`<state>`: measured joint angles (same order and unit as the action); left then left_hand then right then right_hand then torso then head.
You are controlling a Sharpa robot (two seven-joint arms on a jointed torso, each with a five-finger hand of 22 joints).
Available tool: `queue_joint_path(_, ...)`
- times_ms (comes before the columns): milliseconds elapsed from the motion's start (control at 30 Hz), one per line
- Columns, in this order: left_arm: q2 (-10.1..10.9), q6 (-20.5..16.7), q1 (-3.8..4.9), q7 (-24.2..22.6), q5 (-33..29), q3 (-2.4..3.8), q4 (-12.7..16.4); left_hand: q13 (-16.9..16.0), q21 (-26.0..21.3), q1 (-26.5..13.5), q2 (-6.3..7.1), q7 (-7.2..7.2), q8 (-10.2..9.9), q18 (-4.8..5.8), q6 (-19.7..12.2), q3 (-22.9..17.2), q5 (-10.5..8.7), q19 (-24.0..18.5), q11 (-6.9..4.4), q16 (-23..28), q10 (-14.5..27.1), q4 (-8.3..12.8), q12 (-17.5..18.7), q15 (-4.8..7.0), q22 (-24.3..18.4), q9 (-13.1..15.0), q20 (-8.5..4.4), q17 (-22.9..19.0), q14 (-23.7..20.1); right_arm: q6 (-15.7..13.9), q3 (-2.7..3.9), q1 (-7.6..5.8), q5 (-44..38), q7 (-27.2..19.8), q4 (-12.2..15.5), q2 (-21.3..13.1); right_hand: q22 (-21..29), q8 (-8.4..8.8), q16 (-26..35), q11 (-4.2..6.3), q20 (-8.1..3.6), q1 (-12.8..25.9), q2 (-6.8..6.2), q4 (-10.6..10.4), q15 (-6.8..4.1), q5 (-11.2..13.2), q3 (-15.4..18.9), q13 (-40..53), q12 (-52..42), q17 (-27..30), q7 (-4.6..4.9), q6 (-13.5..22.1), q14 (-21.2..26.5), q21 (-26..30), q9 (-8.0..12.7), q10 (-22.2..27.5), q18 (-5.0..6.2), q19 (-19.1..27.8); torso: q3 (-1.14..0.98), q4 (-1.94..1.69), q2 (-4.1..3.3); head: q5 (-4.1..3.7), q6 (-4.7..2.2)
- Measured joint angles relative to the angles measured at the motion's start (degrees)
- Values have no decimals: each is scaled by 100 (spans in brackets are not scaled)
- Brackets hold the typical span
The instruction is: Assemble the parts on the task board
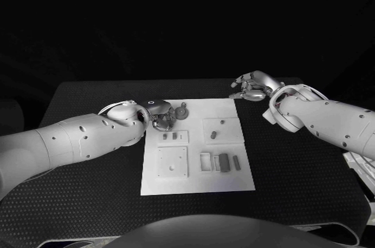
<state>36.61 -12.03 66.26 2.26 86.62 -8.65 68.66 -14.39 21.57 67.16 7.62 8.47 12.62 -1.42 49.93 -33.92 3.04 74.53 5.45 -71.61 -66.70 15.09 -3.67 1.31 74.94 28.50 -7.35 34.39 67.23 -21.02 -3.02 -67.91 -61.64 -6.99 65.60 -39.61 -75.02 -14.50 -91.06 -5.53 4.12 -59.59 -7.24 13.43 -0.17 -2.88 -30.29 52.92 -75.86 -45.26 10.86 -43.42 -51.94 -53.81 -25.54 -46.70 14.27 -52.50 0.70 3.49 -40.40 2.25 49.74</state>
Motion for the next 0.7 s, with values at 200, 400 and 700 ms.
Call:
queue_joint_path(200,81,-56,-1,-12,-10,6,-28,-5,0,-15,91,-13,0,-3,-37,31,0,-19,-12,0,28,2,0,-1,0,-6,20,-13,-2,0,1,0,0,0,-3,-3,0,-22,0,0,0,0,0,17,0,0,-17,-6,0,0,-1,-1,0,0,0,0,24,0,-1,0,1,7,-15)
queue_joint_path(400,135,-70,-1,-20,-19,7,-48,-5,0,-15,151,-35,0,-20,-77,47,0,-32,-13,0,68,17,0,-21,-1,-8,32,-19,-21,0,1,0,0,-1,-11,-8,0,-25,0,22,0,0,0,17,-8,0,-17,-12,0,6,-2,0,18,23,-1,22,26,0,-2,0,1,10,-23)
queue_joint_path(700,280,-211,-2,-31,-86,25,-163,-13,-8,12,169,-21,19,-38,-95,56,0,-36,-3,3,109,-3,-21,-33,-1,-7,77,-42,-46,22,0,0,-19,-1,-86,-20,25,-25,429,1,123,0,0,106,-43,0,-106,-363,434,278,0,60,131,316,11,145,37,228,-2,0,1,12,-46)
